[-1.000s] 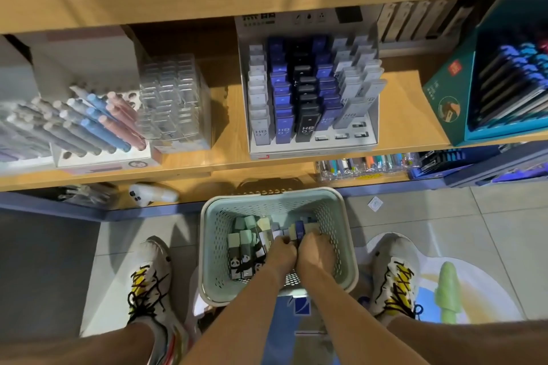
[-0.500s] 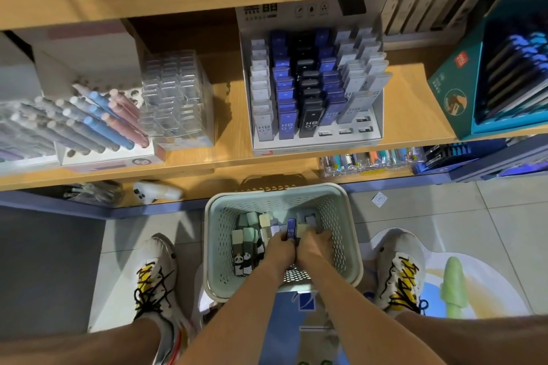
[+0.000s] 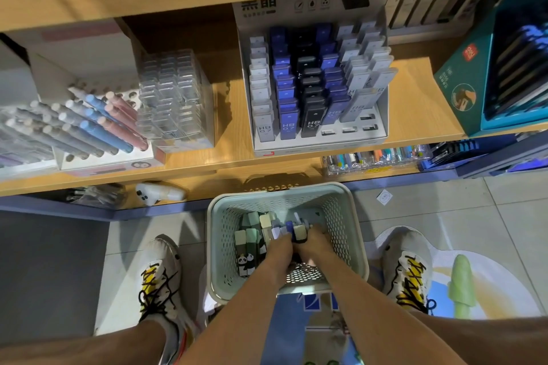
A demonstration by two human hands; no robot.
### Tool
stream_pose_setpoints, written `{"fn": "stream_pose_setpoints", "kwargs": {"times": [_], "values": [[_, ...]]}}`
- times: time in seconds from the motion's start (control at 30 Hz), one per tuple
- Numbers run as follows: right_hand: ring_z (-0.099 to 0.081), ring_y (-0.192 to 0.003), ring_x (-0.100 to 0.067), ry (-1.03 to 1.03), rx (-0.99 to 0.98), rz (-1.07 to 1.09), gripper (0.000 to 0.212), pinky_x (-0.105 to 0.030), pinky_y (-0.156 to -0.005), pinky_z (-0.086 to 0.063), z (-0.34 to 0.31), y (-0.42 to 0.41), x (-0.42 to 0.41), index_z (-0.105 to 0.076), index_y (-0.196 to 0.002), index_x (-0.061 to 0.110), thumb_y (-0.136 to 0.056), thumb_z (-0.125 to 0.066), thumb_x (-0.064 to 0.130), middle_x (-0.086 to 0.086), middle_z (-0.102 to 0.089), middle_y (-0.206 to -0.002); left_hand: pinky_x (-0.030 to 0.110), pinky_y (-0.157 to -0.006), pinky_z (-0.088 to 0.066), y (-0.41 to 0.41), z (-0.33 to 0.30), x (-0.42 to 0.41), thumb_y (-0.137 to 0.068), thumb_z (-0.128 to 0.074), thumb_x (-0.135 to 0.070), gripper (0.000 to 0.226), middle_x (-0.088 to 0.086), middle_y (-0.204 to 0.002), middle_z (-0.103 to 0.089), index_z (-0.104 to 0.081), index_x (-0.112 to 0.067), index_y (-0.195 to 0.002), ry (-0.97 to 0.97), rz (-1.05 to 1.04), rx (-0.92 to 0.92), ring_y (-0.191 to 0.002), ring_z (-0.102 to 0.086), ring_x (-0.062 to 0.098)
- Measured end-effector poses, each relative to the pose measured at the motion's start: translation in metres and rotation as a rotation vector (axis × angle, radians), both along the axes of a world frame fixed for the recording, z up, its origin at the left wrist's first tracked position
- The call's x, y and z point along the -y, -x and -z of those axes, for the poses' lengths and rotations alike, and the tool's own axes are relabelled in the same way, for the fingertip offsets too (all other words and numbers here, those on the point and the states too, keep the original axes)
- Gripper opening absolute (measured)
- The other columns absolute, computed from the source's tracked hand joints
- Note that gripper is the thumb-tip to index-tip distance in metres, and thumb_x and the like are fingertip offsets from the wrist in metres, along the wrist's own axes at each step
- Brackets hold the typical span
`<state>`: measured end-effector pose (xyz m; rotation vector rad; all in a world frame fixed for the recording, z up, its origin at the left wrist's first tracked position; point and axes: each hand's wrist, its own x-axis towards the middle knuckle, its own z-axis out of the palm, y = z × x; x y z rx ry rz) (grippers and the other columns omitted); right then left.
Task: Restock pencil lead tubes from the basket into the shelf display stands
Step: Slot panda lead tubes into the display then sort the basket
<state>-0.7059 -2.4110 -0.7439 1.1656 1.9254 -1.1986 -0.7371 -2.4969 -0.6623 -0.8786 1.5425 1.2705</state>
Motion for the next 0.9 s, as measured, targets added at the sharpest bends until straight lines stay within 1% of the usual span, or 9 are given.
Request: {"fn": "stream_pose_setpoints", "kwargs": {"times": [0.1,0.23,0.43,0.5,0.57,0.63,0.7,0.8,0.9], "values": [[-0.069,-0.093,-0.029,0.065,-0.045,0.090,0.066,-0.048,-0.088,-0.060,0.025,-0.006,-0.006,-0.058,-0.116,0.006,-0.061,-0.088,0.028,-0.012,-0.070,-0.099,0.040,-0.092,-0.057,-0.001,0.000,-0.001,-0.104,-0.048,-0.018,0.026,0.019,-0.105,-0.075,-0.072,-0.008,-0.107,-0.011,-0.012,0.027,-0.102,-0.070,0.033],[-0.071,-0.093,-0.029,0.128,-0.088,0.176,0.054,-0.047,-0.087,-0.061,-0.015,-0.006,-0.008,-0.065,-0.110,0.008,-0.061,-0.088,0.010,-0.012,-0.072,-0.098,0.038,-0.085,-0.057,0.001,-0.007,-0.002,-0.103,-0.046,-0.017,0.031,0.014,-0.088,-0.075,-0.073,-0.011,-0.092,-0.022,0.009,0.039,-0.087,-0.068,0.028],[-0.073,-0.084,-0.023,0.198,-0.175,0.259,0.032,-0.036,-0.080,-0.061,-0.056,-0.005,-0.008,-0.071,-0.093,0.012,-0.068,-0.087,0.001,-0.006,-0.075,-0.086,0.030,-0.060,-0.051,0.005,-0.024,0.003,-0.107,-0.047,-0.020,0.029,0.012,-0.078,-0.067,-0.068,-0.008,-0.090,-0.054,0.014,0.066,-0.070,-0.061,0.023],[-0.073,-0.076,-0.023,0.216,-0.207,0.295,0.021,-0.028,-0.066,-0.061,-0.067,-0.004,-0.006,-0.073,-0.086,0.010,-0.071,-0.084,-0.001,-0.004,-0.074,-0.077,0.032,-0.064,-0.053,0.004,-0.029,0.007,-0.107,-0.050,-0.024,0.030,0.014,-0.080,-0.070,-0.069,-0.008,-0.090,-0.087,-0.021,0.045,-0.075,-0.064,0.026],[-0.073,-0.081,-0.026,0.257,-0.230,0.372,0.023,-0.024,-0.057,-0.056,-0.082,-0.003,-0.006,-0.072,-0.091,0.007,-0.073,-0.081,-0.003,-0.008,-0.075,-0.079,0.042,-0.084,-0.059,0.004,-0.038,0.008,-0.105,-0.055,-0.036,0.035,0.019,-0.093,-0.076,-0.074,-0.007,-0.100,-0.161,-0.034,0.005,-0.090,-0.071,0.034],[-0.075,-0.087,-0.028,0.359,-0.249,0.389,0.031,-0.030,-0.067,-0.060,-0.103,-0.004,-0.008,-0.072,-0.103,0.006,-0.074,-0.081,0.000,-0.012,-0.078,-0.088,0.050,-0.104,-0.053,0.003,-0.051,0.008,-0.099,-0.061,-0.048,0.046,0.020,-0.112,-0.076,-0.076,-0.010,-0.119,-0.234,-0.047,-0.016,-0.110,-0.071,0.037],[-0.076,-0.083,-0.021,0.440,-0.273,0.337,0.029,-0.029,-0.069,-0.061,-0.128,-0.005,-0.009,-0.073,-0.106,0.006,-0.078,-0.080,0.005,-0.008,-0.079,-0.087,0.051,-0.113,-0.046,0.001,-0.067,0.010,-0.096,-0.065,-0.051,0.052,0.020,-0.122,-0.074,-0.073,-0.012,-0.128,-0.292,-0.080,-0.008,-0.119,-0.068,0.036],[-0.075,-0.093,-0.028,0.500,-0.360,0.325,0.022,-0.038,-0.082,-0.060,-0.170,-0.005,-0.005,-0.073,-0.102,0.004,-0.081,-0.077,0.003,-0.015,-0.078,-0.096,0.047,-0.112,-0.045,-0.004,-0.106,0.022,-0.090,-0.071,-0.052,0.055,0.014,-0.123,-0.074,-0.074,-0.011,-0.126,-0.479,-0.060,0.079,-0.118,-0.068,0.030],[-0.073,-0.097,-0.023,0.432,-0.456,0.300,0.023,-0.033,-0.084,-0.057,-0.219,-0.009,0.004,-0.072,-0.099,0.013,-0.081,-0.075,-0.001,-0.009,-0.077,-0.096,0.034,-0.090,-0.055,-0.003,-0.153,0.037,-0.098,-0.061,-0.036,0.034,0.008,-0.102,-0.078,-0.073,-0.008,-0.112,-0.601,-0.013,0.057,-0.096,-0.073,0.025]]}}
